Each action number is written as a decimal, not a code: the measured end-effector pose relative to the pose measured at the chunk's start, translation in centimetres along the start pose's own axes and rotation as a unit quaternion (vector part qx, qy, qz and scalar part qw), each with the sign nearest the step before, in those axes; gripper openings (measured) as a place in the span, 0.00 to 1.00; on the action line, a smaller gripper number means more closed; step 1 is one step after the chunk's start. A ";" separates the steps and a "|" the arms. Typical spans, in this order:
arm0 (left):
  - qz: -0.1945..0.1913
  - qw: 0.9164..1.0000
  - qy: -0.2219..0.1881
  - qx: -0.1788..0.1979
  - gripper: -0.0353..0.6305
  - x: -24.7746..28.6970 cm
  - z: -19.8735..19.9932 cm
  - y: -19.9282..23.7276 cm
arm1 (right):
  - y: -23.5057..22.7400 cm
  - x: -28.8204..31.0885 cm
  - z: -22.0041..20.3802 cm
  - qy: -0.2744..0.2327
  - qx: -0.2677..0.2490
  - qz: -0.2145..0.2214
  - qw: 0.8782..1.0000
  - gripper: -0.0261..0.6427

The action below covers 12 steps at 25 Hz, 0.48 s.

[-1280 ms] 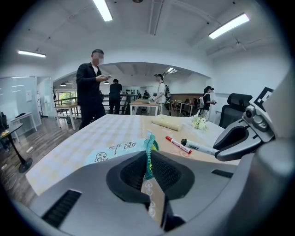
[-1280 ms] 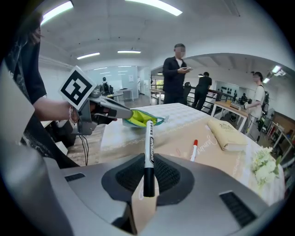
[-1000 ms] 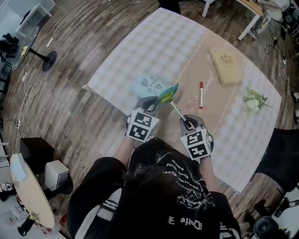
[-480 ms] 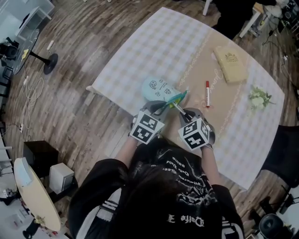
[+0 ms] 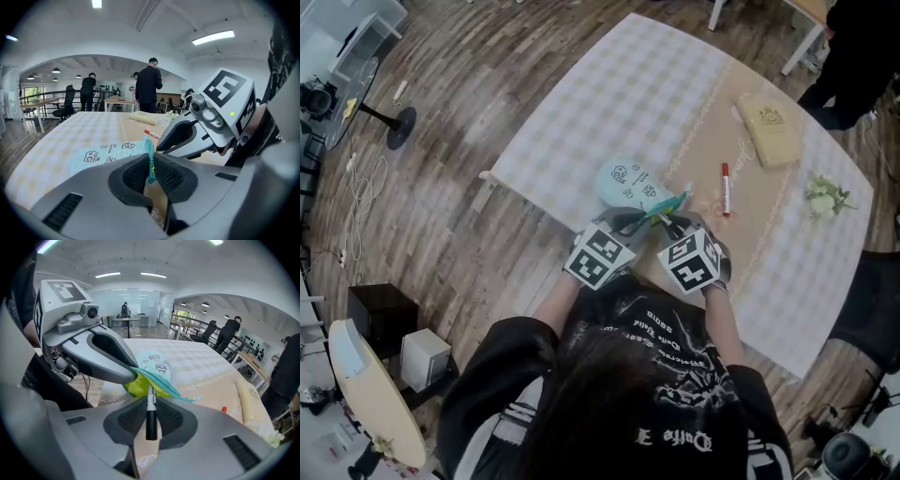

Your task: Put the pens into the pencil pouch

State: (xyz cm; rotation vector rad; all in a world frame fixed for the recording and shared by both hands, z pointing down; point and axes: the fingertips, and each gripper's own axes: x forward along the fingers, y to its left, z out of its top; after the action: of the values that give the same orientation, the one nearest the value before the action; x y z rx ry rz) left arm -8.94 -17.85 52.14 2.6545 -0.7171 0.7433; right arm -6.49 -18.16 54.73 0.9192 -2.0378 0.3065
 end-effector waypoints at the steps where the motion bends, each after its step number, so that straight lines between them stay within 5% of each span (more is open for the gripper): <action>1: -0.006 1.000 -0.001 -0.004 0.12 -0.2 -0.1 0.0 | 0.1 0.2 0.2 -0.001 0.002 0.002 1.000 0.15; 12: -0.086 0.994 -0.019 -0.059 0.12 -1.3 -0.6 0.1 | 0.9 1.7 2.1 -0.015 0.021 0.017 1.000 0.15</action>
State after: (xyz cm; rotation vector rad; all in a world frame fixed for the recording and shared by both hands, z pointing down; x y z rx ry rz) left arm -10.15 -17.19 51.95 2.5884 -0.5163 0.5872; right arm -9.02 -19.41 54.91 0.9204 -2.0843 0.3576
